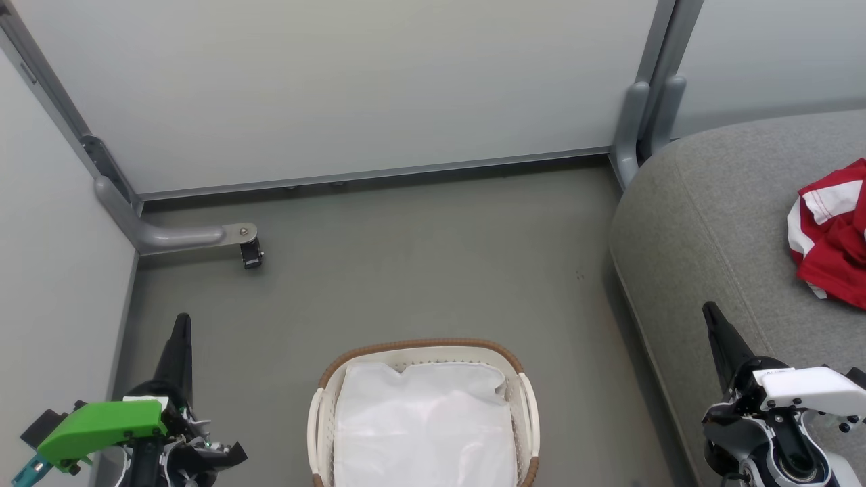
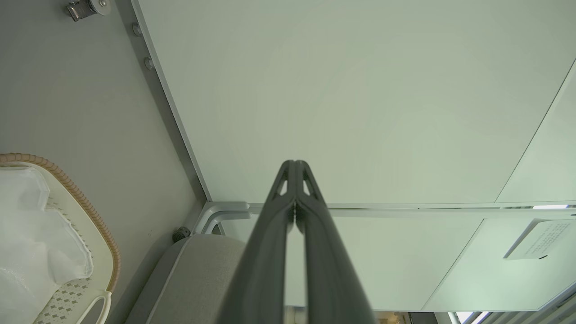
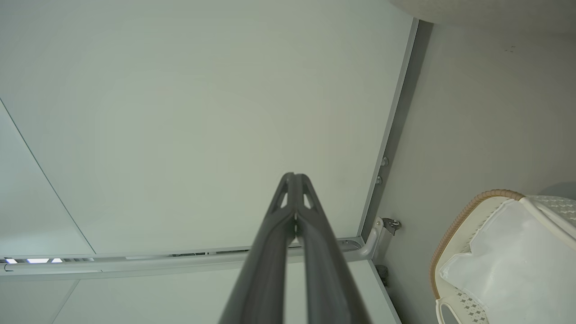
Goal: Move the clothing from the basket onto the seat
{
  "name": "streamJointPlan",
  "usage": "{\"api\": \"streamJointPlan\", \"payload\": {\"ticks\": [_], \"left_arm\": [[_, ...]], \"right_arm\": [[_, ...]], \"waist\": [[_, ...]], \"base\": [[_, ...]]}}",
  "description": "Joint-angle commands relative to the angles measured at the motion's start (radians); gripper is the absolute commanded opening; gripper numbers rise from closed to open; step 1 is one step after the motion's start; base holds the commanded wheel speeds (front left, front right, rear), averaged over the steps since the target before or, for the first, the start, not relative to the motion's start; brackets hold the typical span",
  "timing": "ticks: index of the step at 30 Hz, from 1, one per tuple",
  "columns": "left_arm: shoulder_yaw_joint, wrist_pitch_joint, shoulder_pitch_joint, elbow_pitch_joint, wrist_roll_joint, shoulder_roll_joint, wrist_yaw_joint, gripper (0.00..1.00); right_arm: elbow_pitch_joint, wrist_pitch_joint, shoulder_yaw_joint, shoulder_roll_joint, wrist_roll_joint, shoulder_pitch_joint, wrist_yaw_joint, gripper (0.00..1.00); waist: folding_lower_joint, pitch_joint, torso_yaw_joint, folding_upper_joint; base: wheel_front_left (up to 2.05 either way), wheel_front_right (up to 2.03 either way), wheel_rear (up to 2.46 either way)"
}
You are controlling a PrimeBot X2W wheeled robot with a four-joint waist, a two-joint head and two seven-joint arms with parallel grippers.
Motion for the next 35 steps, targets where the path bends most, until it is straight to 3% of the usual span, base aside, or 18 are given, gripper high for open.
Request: {"api": "streamJointPlan", "payload": {"ticks": [1, 35], "left_arm": [[0.002, 0.003, -0.009, 0.0, -0.003, 0.006, -0.006, 0.0], [0.002, 0.003, -0.009, 0.0, -0.003, 0.006, -0.006, 0.0]], "right_arm": [[-0.003, 0.001, -0.002, -0.003, 0.004, 0.004, 0.0, 0.0], [-0.003, 0.001, -0.001, -0.003, 0.004, 0.004, 0.0, 0.0]], "waist": [[0.0, 0.0, 0.0, 0.0], [0.0, 0.0, 0.0, 0.0]], "base": [[0.0, 0.0, 0.0], [0.0, 0.0, 0.0]]}}
